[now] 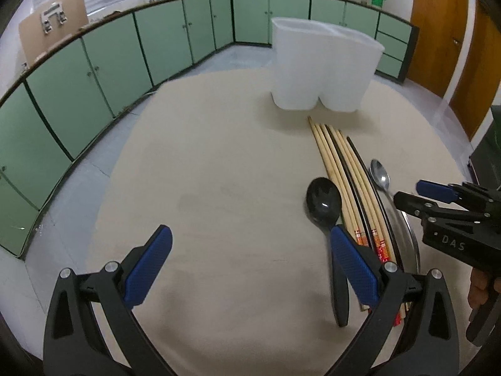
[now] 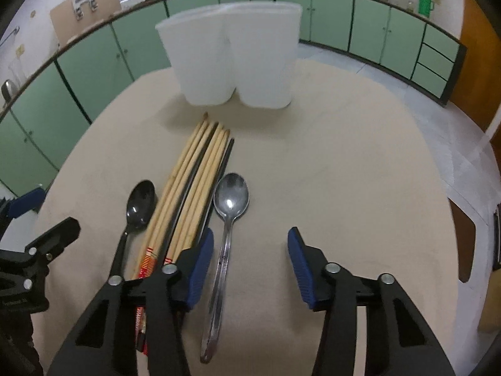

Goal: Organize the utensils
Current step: 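Grasp the black spoon with the left gripper while the right grasps the steel spoon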

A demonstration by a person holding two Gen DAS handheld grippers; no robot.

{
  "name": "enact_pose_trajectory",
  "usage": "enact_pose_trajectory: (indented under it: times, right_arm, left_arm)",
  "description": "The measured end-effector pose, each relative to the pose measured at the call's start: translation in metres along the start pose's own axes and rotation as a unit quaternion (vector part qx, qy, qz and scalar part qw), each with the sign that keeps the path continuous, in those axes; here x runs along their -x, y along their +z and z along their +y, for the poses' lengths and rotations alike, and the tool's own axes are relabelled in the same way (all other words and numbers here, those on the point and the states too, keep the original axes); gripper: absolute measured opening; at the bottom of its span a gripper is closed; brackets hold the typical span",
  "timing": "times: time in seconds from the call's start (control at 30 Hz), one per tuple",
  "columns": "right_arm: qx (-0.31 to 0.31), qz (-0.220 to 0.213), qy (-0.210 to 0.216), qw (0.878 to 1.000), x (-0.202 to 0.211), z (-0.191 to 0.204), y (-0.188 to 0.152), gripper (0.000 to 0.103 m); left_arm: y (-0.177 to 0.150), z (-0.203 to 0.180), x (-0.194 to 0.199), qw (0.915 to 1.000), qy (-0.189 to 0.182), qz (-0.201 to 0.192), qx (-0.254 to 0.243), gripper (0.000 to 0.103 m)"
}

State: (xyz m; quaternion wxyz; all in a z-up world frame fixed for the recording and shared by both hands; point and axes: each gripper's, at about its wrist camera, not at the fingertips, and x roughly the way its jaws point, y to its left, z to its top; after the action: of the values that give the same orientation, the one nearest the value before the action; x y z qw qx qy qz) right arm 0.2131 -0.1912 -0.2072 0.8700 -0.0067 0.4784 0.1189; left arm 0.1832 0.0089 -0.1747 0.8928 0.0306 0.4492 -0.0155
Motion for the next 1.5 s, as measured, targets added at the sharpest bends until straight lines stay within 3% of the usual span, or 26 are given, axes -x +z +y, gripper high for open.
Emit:
enact_pose_trajectory:
  times: [0.27,0.57,0.9,1.17,1.27,1.37,1.5]
  right_arm:
    - [0.032,-0.005,-0.020,0.999,-0.009,0.010,-0.002,0.039]
    - [0.038,-0.017,-0.075,0.996,-0.005,-0.005,-0.005,0.038]
    - [-0.006,-0.008,0.006,1.000,-0.008,-0.022,0.010,0.038]
    - [0.028,-0.005,-0.022,0.999,-0.023,-0.006,0.025,0.038]
    - [0.026,-0.001,-0.020,0.999,-0.025,-0.005,0.029,0.028]
    - [0.020,0.000,-0.018,1.000,-0.025,-0.006,0.029,0.028]
    - [0.011,-0.003,-0.008,1.000,-0.023,-0.011,0.029,0.028]
  left_arm:
    - [-0.001,-0.013,-0.021,0.9996,-0.015,0.020,-0.011,0.098]
    - [-0.003,-0.023,-0.046,0.9989,-0.010,0.040,-0.024,0.098]
    - [0.011,-0.019,-0.050,0.9992,-0.011,0.035,-0.019,0.098]
    - [0.026,-0.027,-0.063,0.9988,-0.006,0.039,-0.027,0.098]
    - [0.030,-0.027,-0.068,0.9988,-0.013,0.041,-0.024,0.098]
    - [0.033,-0.026,-0.070,0.9987,-0.027,0.040,-0.017,0.093]
    - [0.039,-0.029,-0.069,0.9985,-0.039,0.030,-0.025,0.071]
